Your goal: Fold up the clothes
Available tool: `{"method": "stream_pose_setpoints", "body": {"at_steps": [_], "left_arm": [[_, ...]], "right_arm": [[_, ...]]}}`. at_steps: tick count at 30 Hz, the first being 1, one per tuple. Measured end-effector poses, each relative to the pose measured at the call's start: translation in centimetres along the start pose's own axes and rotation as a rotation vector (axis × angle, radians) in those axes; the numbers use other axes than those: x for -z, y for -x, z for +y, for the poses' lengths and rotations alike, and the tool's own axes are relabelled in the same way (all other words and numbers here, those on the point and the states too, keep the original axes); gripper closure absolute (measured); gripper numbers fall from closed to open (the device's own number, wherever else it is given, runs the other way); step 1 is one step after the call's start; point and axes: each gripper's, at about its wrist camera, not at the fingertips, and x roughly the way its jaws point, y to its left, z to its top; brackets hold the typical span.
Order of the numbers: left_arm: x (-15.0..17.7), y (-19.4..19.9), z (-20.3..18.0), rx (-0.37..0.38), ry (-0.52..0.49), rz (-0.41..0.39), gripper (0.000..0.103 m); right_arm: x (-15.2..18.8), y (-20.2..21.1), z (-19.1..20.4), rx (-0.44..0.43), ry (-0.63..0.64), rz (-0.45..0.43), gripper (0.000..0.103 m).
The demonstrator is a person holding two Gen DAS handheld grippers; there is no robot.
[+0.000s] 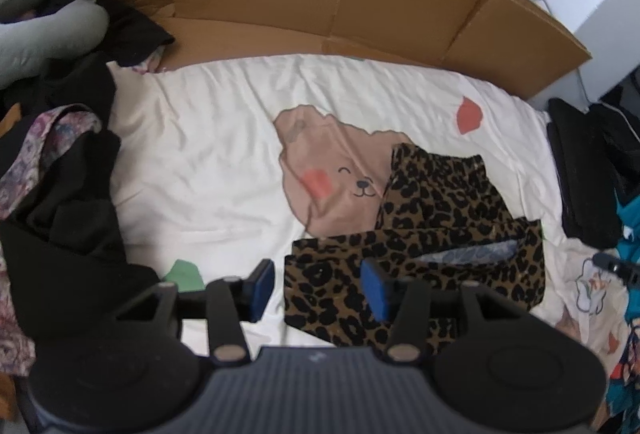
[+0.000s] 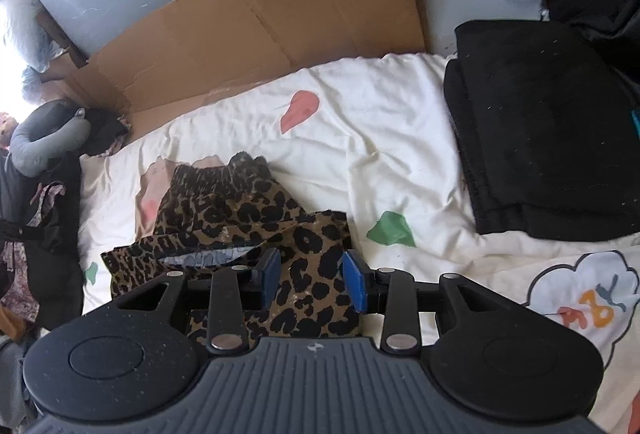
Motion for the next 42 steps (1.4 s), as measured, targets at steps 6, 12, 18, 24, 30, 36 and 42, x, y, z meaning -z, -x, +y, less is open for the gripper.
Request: {"method": "stream_pose_setpoints", "body": {"at_steps": [6, 12, 18, 24, 30, 36, 42], "left_arm": [[0.5, -2.6, 0.4, 0.040, 0.031, -0.027, 0.049], [-0.4, -5.7, -0.3, 0.106, -0.070, -0.032, 0.049], [0.6, -6.6, 0.5, 0.101, -0.039, -0.037, 0.046], [2.1, -7.6, 2.0, 0.072, 0.009, -0.070, 0.047], [2.8, -7.5, 3.4, 0.073, 0.107, -0.097, 0.047], [3.3, -8.6, 3.9, 0.061, 0.071, -0.101, 0.047], [3.6, -10.0, 4.6, 0.119, 0.037, -0.087, 0.047]], "right_arm": [[0.6, -1.9, -0.6, 0.057, -0.009, -0.001, 0.061], [0.9, -4.5, -1.9, 0.082, 0.134, 0.035, 0.061], [1.6, -5.1, -3.8, 0.099, 0.100, 0.075, 0.061], [1.0, -5.5, -3.8, 0.078, 0.166, 0.055, 0.061], [-0.1, -7.4, -0.9, 0.011, 0.237, 0.047, 0.061], [0.1, -10.2, 0.0, -0.004, 0.234, 0.053, 0.061], [-0.7, -11.4, -0.2, -0.019, 0.190, 0.038, 0.061]]}}
